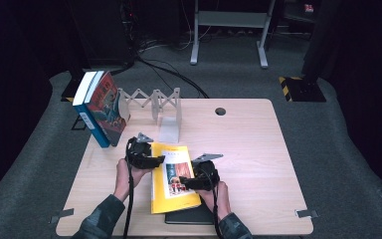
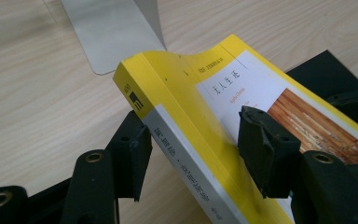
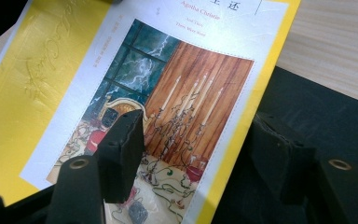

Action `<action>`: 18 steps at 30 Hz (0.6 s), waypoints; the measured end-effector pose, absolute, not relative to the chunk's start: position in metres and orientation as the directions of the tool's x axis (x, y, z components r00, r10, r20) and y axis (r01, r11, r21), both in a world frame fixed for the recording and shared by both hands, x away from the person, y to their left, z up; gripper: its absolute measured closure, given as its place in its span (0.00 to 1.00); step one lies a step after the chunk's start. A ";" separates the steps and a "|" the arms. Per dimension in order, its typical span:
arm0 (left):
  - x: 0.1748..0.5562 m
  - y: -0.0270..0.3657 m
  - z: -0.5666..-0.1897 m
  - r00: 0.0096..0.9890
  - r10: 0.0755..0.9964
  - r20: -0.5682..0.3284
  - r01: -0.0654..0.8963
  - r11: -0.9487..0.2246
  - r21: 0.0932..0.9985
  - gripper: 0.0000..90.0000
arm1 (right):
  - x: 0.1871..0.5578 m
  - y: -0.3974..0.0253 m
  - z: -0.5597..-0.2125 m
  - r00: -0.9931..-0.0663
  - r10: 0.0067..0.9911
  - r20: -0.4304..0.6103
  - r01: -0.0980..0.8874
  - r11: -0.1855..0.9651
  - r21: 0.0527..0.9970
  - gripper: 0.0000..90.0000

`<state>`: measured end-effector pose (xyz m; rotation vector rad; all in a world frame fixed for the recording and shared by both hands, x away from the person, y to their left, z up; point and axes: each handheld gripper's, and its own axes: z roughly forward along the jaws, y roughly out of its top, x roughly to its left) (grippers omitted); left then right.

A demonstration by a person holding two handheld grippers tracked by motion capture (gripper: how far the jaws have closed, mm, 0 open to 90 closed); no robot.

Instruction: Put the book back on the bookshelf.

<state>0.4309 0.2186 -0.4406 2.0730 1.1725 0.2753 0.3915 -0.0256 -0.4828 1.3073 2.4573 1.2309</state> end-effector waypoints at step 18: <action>0.439 0.218 -0.449 0.594 0.769 -0.237 0.663 -0.302 0.685 0.64 | 0.391 -0.035 -0.481 -0.641 0.744 0.188 0.609 0.344 0.715 0.27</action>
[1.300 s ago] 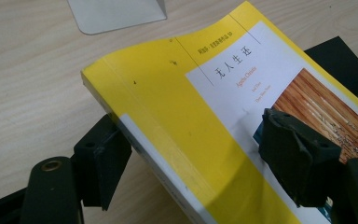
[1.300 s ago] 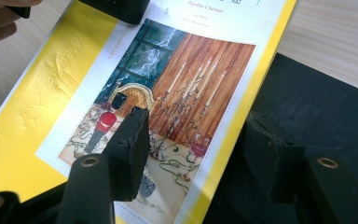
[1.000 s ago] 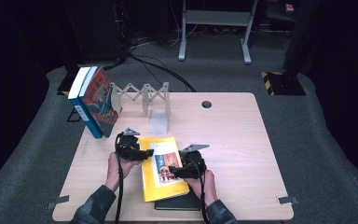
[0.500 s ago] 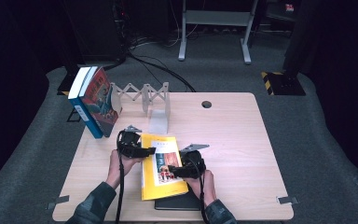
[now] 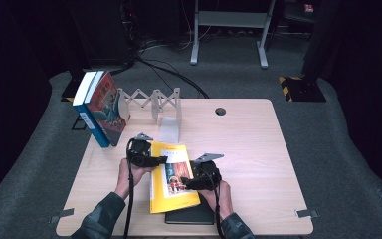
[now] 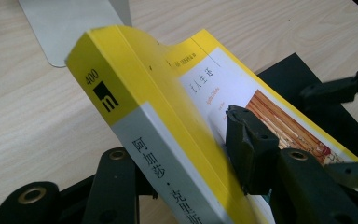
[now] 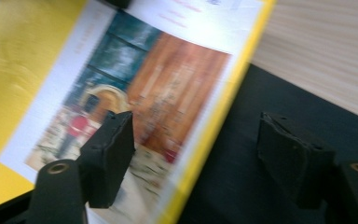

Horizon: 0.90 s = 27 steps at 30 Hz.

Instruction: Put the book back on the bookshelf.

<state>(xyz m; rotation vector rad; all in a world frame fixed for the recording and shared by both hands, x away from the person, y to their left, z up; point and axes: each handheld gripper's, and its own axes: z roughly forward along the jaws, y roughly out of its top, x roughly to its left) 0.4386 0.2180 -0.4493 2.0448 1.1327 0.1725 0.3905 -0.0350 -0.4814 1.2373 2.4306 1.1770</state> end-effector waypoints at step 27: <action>0.433 0.226 -0.441 0.575 0.759 -0.306 0.655 -0.203 0.728 0.71 | 0.407 -0.179 -0.529 -0.357 0.934 0.018 0.652 0.235 0.721 0.03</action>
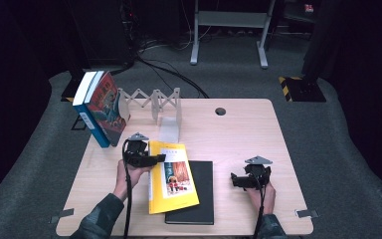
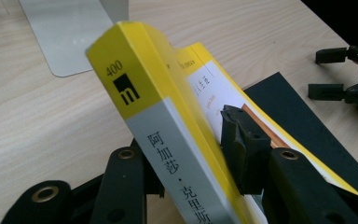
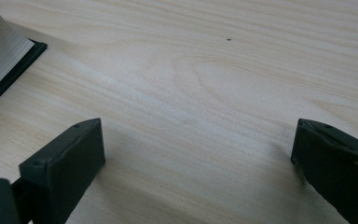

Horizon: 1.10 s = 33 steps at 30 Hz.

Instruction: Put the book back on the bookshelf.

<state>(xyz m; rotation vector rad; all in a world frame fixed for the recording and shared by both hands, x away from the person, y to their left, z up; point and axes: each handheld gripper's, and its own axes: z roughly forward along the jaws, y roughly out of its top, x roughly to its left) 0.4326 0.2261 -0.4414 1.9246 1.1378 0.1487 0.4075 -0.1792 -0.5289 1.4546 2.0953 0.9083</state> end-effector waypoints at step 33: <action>0.408 0.273 -0.345 0.531 0.843 -0.089 0.349 -0.122 0.929 0.84 | 0.406 -0.180 -0.529 -0.364 0.931 0.009 0.633 0.241 0.736 0.08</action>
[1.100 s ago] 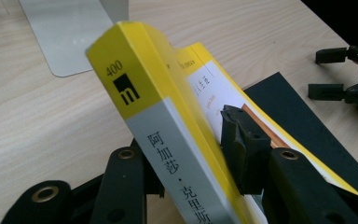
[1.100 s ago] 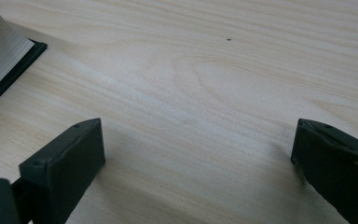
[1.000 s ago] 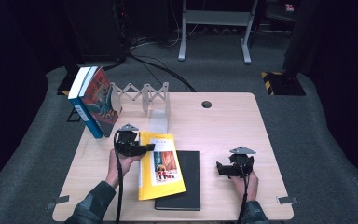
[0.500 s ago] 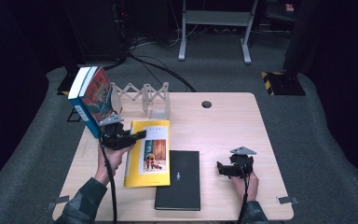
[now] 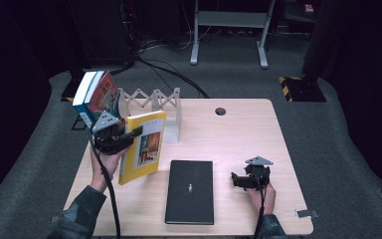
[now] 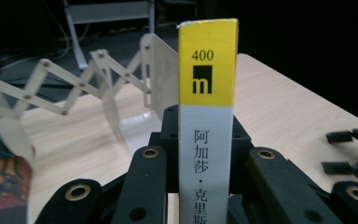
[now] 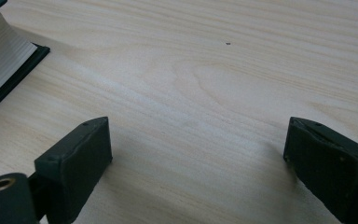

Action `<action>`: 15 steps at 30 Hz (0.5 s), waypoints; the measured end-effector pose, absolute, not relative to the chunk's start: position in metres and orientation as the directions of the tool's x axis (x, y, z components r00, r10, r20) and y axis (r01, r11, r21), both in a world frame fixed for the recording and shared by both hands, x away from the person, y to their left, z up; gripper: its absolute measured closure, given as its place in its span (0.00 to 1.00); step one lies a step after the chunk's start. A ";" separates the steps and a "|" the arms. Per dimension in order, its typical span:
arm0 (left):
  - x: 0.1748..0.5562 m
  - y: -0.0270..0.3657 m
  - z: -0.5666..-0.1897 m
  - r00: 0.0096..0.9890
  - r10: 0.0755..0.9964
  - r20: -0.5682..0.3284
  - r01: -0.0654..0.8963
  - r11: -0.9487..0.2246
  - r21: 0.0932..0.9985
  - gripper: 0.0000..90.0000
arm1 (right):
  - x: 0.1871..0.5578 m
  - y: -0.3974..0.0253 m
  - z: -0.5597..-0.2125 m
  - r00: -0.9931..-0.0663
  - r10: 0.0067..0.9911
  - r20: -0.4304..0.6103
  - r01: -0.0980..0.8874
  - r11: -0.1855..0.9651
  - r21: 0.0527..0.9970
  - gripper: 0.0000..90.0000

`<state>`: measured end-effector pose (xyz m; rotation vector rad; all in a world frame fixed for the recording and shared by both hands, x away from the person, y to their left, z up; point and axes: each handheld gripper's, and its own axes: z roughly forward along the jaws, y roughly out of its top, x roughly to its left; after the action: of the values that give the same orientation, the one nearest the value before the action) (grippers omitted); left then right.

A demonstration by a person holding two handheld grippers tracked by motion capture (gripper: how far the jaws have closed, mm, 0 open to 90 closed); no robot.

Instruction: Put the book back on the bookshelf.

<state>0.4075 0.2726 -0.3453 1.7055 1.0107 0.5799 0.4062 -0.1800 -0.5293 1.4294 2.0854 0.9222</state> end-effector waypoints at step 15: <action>0.433 0.291 -0.354 0.345 0.937 -0.059 0.265 -0.037 0.963 0.84 | 0.406 -0.180 -0.529 -0.366 0.931 0.009 0.631 0.241 0.737 0.08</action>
<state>0.4328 0.2914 -0.3536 1.5424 1.1282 0.7896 0.4061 -0.1800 -0.5292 1.4266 2.0854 0.9255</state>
